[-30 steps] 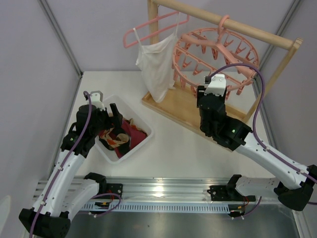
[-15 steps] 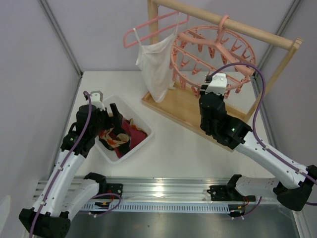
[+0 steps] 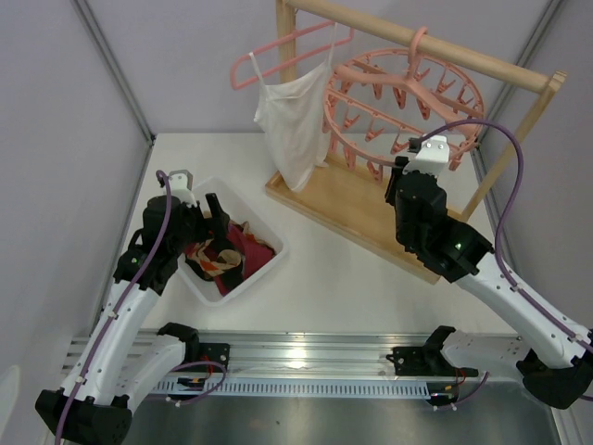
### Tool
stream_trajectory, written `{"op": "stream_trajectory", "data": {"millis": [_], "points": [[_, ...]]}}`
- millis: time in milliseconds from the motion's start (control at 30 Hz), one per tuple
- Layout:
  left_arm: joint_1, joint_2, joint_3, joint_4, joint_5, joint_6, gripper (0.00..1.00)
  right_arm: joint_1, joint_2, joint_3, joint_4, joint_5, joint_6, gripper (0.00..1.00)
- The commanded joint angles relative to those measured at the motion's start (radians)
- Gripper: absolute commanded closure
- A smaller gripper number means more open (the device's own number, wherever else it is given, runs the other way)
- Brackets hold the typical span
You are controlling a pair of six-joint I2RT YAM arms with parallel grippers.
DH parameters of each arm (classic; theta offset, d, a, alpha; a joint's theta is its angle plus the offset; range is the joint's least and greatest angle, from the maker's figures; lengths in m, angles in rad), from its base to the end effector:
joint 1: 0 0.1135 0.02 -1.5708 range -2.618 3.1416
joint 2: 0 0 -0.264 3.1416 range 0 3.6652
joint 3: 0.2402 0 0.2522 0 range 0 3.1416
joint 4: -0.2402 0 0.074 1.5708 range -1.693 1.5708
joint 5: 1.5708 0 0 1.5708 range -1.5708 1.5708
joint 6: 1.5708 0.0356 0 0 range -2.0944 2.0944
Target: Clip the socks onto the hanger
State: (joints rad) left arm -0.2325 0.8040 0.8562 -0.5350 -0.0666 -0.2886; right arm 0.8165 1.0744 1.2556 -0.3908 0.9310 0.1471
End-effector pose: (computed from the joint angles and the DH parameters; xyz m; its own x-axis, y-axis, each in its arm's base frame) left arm 0.1712 -0.0381 0.3255 -0.4822 -0.1776 -0.8579 0.0368 0.9742 -0.2225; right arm 0.1698 0.1390 0.4290 -0.1260 -0.0063 -0.9920 0.1220 0.9923 -0.0217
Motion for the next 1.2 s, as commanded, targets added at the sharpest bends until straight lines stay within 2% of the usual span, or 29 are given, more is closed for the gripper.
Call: {"op": "stream_trajectory", "data": {"millis": [0, 367, 600, 700, 800, 833, 867, 967, 1167], "points": [[0.007, -0.008, 0.001, 0.021, 0.011, -0.006, 0.0, -0.048, -0.05, -0.013, 0.012, -0.093, 0.098, 1.0], [0.005, 0.064, 0.004, 0.027, 0.008, -0.02, 0.0, -0.068, -0.077, -0.058, 0.055, -0.195, 0.143, 1.0], [0.016, 0.224, 0.066, -0.011, -0.01, -0.038, 0.0, -0.074, -0.071, -0.068, 0.064, -0.253, 0.134, 1.0], [0.048, 0.339, 0.136, -0.058, -0.015, -0.046, 0.04, -0.076, -0.074, -0.085, 0.067, -0.258, 0.131, 1.0], [0.077, 0.475, 0.208, -0.097, -0.021, -0.041, 0.13, -0.076, -0.08, -0.107, 0.076, -0.262, 0.131, 1.0], [0.081, 0.509, 0.224, -0.103, -0.024, -0.037, 0.22, -0.076, -0.08, -0.108, 0.076, -0.265, 0.129, 1.0], [0.081, 0.577, 0.272, -0.111, -0.03, -0.034, 0.25, -0.076, -0.082, -0.11, 0.076, -0.265, 0.129, 1.0], [0.079, 0.712, 0.352, -0.155, -0.029, -0.023, 0.27, -0.077, -0.08, -0.113, 0.085, -0.27, 0.12, 1.0], [0.081, 0.851, 0.417, -0.221, -0.082, -0.014, 0.33, -0.085, -0.094, -0.116, 0.095, -0.285, 0.115, 1.0]]}}
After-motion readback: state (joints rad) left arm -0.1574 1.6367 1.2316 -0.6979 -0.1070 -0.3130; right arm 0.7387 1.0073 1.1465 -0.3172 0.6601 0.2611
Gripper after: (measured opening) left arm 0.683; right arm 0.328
